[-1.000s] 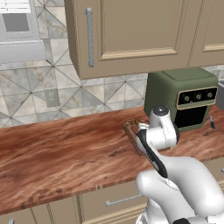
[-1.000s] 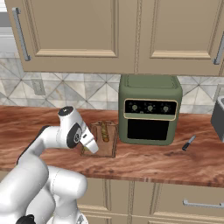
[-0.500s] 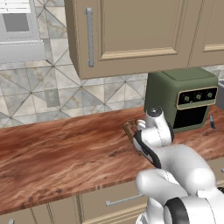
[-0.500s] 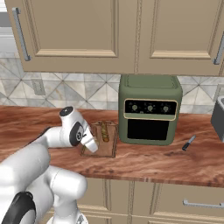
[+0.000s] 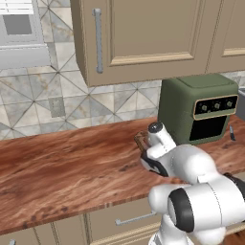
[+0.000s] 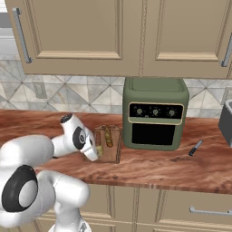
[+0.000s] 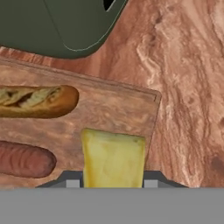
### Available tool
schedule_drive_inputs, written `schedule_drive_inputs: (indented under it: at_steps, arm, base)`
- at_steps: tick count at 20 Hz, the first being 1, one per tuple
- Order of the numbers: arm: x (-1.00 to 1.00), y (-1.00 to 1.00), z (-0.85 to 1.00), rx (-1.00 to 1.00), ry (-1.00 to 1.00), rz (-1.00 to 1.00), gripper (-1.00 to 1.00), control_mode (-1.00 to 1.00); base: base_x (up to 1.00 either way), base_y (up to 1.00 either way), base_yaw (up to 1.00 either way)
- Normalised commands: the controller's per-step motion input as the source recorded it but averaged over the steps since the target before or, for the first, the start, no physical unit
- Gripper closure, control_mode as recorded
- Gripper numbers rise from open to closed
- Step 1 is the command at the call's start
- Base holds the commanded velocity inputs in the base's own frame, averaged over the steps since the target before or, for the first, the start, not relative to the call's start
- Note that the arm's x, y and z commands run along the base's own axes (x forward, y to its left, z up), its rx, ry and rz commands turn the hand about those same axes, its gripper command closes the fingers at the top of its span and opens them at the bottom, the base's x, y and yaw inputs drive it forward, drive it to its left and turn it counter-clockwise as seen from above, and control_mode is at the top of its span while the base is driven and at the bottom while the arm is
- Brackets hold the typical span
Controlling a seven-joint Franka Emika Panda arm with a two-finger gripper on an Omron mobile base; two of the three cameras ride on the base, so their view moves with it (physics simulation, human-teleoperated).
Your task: Retrieve the sausage and cheese from the fridge and place them on the cutting board on the counter.
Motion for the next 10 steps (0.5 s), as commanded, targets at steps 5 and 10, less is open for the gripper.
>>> schedule_drive_inputs:
  at_steps: [5,10]
  arm:
    - [0.08,0.0,-0.34,0.0,0.0,-0.13,1.0,-1.0]
    - [0.12,-0.03,-0.21,0.0,0.0,-0.1,1.0,-1.0]
  base:
    - [0.0,0.0,0.0]
    - [0.0,0.0,0.0]
